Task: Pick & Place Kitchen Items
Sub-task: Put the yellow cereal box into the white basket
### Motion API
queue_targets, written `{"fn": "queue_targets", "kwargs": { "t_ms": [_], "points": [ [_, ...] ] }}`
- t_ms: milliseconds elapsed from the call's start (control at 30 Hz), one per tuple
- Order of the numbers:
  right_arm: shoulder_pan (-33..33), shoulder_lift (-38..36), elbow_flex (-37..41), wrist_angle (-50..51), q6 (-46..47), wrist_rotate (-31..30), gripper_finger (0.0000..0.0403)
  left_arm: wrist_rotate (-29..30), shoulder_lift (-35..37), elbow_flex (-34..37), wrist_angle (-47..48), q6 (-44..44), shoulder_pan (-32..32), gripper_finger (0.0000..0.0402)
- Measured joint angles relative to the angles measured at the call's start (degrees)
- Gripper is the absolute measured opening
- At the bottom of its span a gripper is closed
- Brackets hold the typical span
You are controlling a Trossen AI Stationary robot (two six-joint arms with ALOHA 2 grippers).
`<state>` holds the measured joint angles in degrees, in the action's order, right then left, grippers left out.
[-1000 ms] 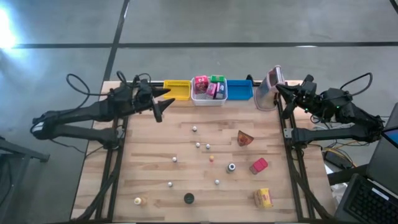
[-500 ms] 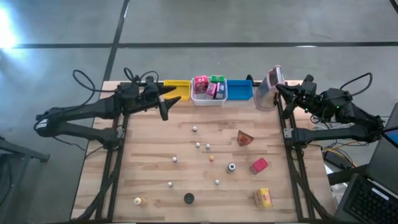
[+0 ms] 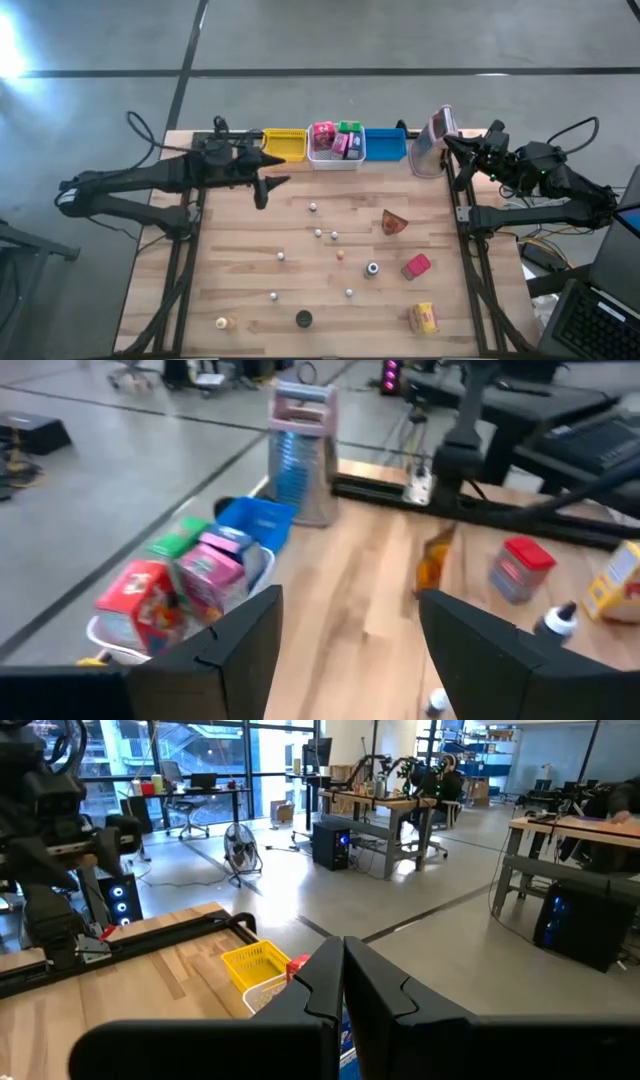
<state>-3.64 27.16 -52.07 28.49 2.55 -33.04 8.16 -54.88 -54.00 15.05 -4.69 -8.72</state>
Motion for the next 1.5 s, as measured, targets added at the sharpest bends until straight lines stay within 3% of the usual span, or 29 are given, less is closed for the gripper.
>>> {"fn": "queue_targets", "kwargs": {
  "t_ms": [367,500,567,767,1033,1300,1500],
  "points": [
    [0.0,1.1,0.0,-7.6,2.1,0.2,0.0008,-0.2,1.0,0.0,10.3,-2.8,2.6,0.0241],
    [0.0,2.3,0.0,-10.0,3.0,6.1,0.0008,-0.2,1.8,0.0,11.4,-3.0,2.6,0.0241],
    [0.0,3.5,-0.1,-9.1,3.1,6.2,0.0009,-0.2,2.2,0.0,11.5,-3.0,2.6,0.0241],
    [0.0,11.8,-4.1,3.7,10.5,6.6,0.0022,-0.2,3.3,0.0,13.4,-2.9,2.6,0.0241],
    [4.2,23.4,-16.1,19.0,18.8,10.6,0.0057,-0.2,5.4,0.0,17.6,-2.8,2.6,0.0241],
    [19.7,35.2,-29.6,37.9,39.2,4.9,0.0096,-0.1,8.8,0.4,19.3,-1.6,2.6,0.0241],
    [31.5,43.9,-37.6,54.2,65.0,1.3,0.0100,0.9,9.6,0.7,19.0,-1.9,2.6,0.0241]
  ]
}}
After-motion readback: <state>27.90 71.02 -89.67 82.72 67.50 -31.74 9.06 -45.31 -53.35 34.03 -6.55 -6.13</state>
